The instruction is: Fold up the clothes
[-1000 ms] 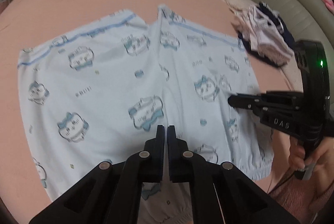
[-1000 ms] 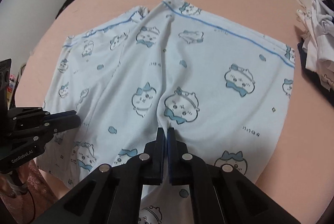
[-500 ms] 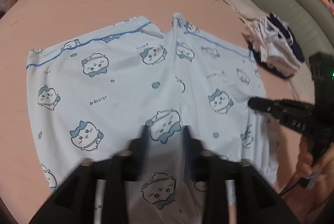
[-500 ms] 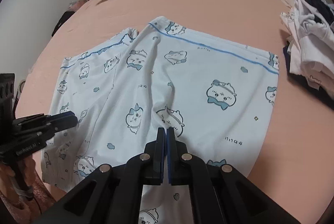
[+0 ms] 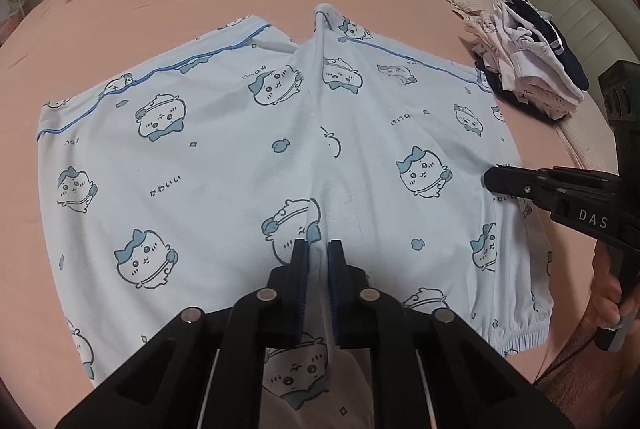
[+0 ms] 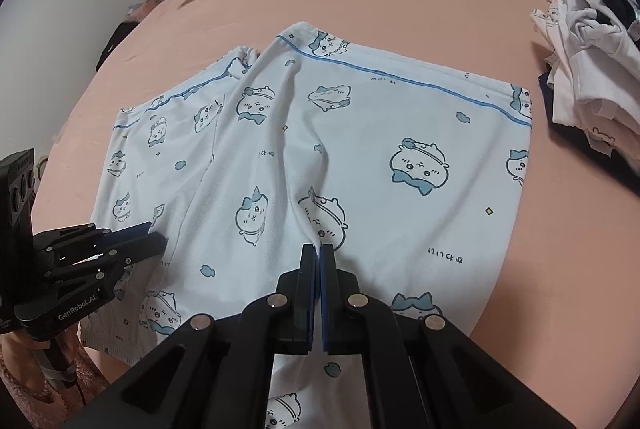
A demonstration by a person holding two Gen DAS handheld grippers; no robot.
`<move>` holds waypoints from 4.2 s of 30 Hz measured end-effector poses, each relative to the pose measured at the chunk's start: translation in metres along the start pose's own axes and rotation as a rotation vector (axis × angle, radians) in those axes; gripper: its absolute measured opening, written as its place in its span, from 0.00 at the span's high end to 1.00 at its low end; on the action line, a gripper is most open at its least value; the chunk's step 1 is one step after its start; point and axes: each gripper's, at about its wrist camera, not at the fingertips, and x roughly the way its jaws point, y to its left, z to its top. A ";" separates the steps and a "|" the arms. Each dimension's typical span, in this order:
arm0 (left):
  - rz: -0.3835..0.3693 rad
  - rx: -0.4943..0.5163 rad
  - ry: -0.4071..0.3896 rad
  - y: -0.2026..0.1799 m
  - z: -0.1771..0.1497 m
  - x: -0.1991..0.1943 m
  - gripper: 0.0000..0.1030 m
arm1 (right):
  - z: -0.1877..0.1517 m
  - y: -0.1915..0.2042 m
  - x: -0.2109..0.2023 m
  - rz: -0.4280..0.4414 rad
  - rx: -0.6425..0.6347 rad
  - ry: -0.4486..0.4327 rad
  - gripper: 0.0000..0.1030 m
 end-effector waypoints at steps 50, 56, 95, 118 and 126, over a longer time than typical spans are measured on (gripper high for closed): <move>-0.032 -0.044 -0.106 0.006 0.019 -0.012 0.99 | 0.006 0.016 -0.007 0.019 -0.087 -0.064 1.00; -0.028 -0.066 -0.138 0.012 0.023 -0.017 0.98 | 0.012 0.008 -0.005 0.043 -0.041 -0.078 0.99; 0.145 0.154 -0.039 -0.035 -0.090 -0.047 0.61 | -0.102 0.016 -0.043 -0.049 -0.049 0.074 0.71; -0.089 -0.462 -0.119 0.054 -0.122 -0.097 0.61 | -0.107 -0.032 -0.068 0.217 0.253 -0.015 0.71; -0.265 -0.727 -0.125 0.074 -0.154 -0.090 0.62 | -0.113 -0.061 -0.051 0.331 0.487 0.023 0.71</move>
